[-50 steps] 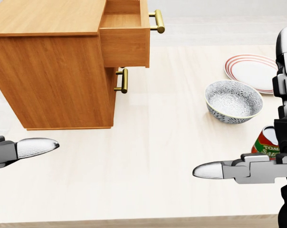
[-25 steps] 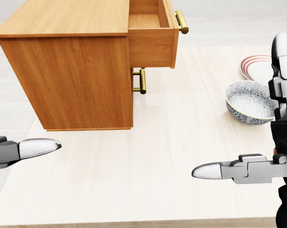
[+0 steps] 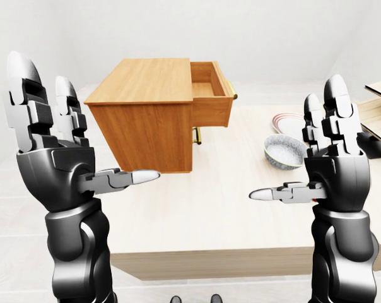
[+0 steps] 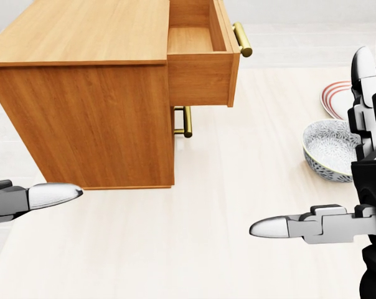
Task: Close the top drawer of the cabinet.
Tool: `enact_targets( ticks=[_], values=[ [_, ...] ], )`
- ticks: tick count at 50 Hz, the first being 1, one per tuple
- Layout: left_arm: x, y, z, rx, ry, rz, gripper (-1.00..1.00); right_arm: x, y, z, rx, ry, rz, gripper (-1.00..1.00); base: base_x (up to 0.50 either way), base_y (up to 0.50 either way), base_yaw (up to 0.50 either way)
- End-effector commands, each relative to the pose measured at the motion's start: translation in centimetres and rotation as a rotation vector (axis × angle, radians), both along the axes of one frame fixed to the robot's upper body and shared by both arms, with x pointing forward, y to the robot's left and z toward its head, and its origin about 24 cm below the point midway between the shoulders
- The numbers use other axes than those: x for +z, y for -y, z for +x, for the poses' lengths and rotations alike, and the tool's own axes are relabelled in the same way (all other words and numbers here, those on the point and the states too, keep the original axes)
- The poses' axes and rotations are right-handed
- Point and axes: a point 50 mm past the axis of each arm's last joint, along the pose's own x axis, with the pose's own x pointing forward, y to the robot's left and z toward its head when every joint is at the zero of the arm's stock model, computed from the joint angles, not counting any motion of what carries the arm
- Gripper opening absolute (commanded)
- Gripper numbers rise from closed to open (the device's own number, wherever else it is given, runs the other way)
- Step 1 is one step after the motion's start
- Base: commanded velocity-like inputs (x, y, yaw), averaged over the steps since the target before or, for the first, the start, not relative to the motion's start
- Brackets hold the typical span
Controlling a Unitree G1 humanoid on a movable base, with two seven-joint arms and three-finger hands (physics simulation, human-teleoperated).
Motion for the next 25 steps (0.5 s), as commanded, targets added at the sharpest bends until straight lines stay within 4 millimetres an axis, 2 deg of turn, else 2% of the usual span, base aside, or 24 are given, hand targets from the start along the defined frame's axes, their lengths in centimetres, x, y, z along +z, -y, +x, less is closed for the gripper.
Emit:
enact_targets(
  ticks=[1, 16, 25],
  values=[
    [-0.10, 0.14, 0.13, -0.001, -0.006, -0.006, 1.00, -0.21, -0.03, 0.04, 0.004, -0.012, -0.003, 1.00, 0.37, 0.00, 0.00],
    [0.27, 0.31, -0.14, -0.007, 0.016, -0.003, 1.00, -0.32, 0.01, 0.03, 0.001, -0.018, -0.004, 1.00, 0.34, 0.00, 0.00],
    [0.46, 0.31, -0.14, -0.008, 0.025, 0.001, 1.00, -0.01, 0.11, 0.07, -0.003, -0.001, 0.000, 1.00, 0.14, 0.00, 0.00]
  ],
)
